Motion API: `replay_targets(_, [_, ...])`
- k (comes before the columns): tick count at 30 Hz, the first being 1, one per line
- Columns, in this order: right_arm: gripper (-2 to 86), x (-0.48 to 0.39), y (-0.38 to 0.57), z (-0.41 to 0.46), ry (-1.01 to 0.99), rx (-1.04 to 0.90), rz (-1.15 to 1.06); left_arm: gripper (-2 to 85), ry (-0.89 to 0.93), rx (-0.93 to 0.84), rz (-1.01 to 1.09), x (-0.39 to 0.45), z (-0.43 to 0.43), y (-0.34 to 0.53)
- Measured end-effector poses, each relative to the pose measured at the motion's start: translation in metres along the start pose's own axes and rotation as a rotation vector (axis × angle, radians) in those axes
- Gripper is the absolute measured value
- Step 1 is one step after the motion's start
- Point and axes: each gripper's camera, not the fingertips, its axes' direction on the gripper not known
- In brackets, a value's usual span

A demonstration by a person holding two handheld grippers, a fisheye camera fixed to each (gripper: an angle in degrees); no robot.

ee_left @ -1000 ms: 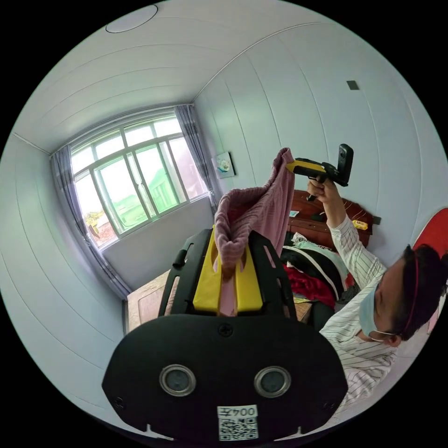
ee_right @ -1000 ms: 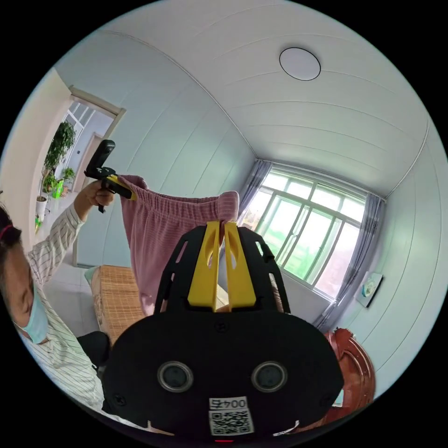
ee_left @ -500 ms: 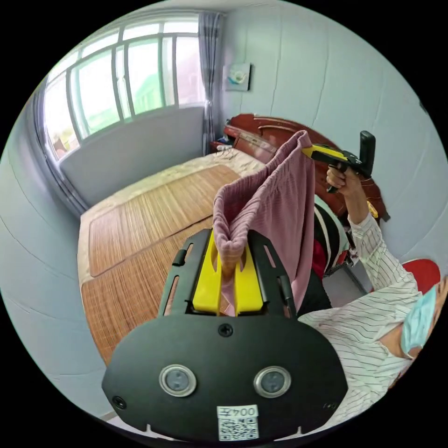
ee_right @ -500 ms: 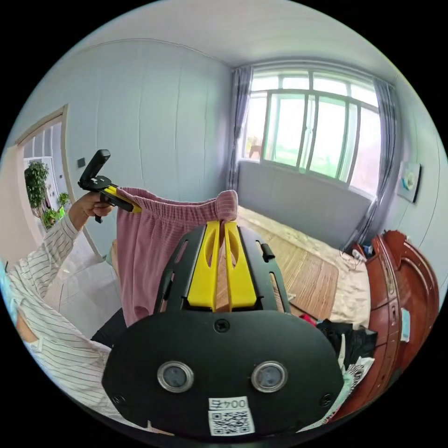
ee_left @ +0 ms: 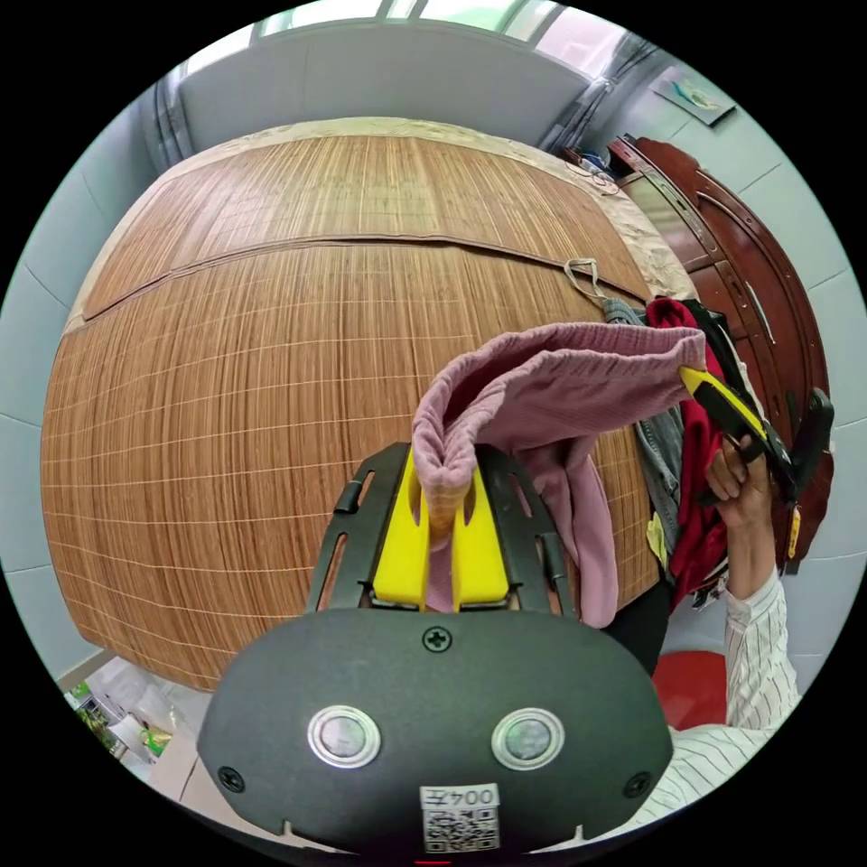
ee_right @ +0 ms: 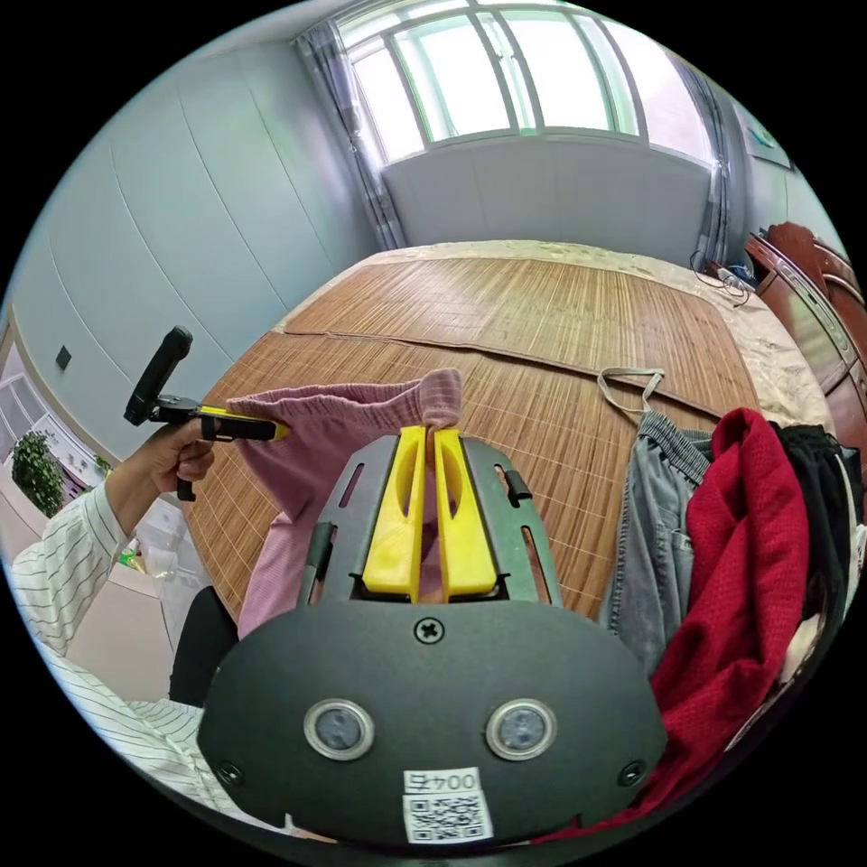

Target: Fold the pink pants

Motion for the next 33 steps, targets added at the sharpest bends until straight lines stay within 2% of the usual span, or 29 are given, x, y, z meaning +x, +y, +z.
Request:
replay_targets(6, [-0.5,-0.039,0.027,0.031,-0.003,0.048,-0.035,2.8,0.122,0.029,0.013,0.044,0.05,-0.015])
replay_targets(14, [-0.4,-0.082,0.071,0.058,-0.045,0.098,-0.102,4.2,0.44,0.096,0.041,0.075,0.112,-0.015])
replay_targets(20, [-0.4,-0.066,0.105,0.076,-0.252,0.126,-0.007,5.9,0.708,0.142,0.061,0.061,0.167,-0.01])
replay_targets(27, [-0.4,-0.039,0.139,0.1,-0.574,0.185,0.173,8.0,0.868,0.216,0.067,0.057,0.217,-0.007])
replay_targets(33, [-0.4,-0.034,0.159,0.107,-0.647,0.201,0.236,13.3,0.99,0.251,0.052,0.062,0.252,-0.014])
